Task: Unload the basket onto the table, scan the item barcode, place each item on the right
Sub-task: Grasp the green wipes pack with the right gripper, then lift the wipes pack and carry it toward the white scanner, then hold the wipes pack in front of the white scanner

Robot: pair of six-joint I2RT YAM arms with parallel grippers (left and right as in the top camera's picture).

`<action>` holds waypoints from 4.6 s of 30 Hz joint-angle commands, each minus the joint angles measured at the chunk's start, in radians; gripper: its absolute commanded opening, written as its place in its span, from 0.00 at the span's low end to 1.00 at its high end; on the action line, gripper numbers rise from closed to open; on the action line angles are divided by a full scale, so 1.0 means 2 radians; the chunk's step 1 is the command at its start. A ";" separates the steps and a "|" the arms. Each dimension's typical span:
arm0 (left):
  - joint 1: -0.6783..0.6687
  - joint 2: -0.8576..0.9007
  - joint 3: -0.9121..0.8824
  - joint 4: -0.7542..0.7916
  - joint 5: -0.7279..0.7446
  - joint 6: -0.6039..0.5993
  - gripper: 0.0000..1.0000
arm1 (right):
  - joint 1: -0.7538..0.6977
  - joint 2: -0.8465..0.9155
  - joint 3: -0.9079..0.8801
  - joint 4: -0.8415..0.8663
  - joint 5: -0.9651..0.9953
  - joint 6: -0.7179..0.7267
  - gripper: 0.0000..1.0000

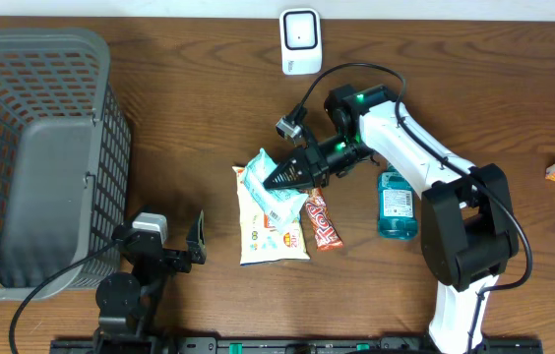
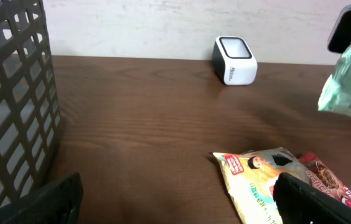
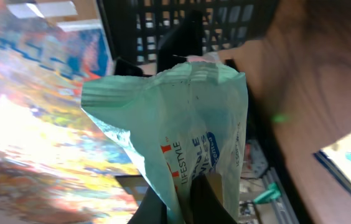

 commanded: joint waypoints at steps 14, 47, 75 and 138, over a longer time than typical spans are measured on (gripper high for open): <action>0.002 -0.003 -0.008 -0.013 -0.001 0.007 0.98 | 0.014 -0.011 -0.002 -0.053 -0.047 -0.029 0.01; 0.002 -0.003 -0.008 -0.013 -0.001 0.007 0.98 | 0.018 -0.261 -0.002 -0.158 0.023 -0.208 0.01; 0.002 -0.003 -0.008 -0.013 -0.001 0.007 0.98 | 0.048 -0.214 -0.004 0.228 0.759 0.225 0.01; 0.002 -0.003 -0.008 -0.013 -0.001 0.007 0.98 | 0.024 0.269 0.261 0.715 0.863 -0.186 0.01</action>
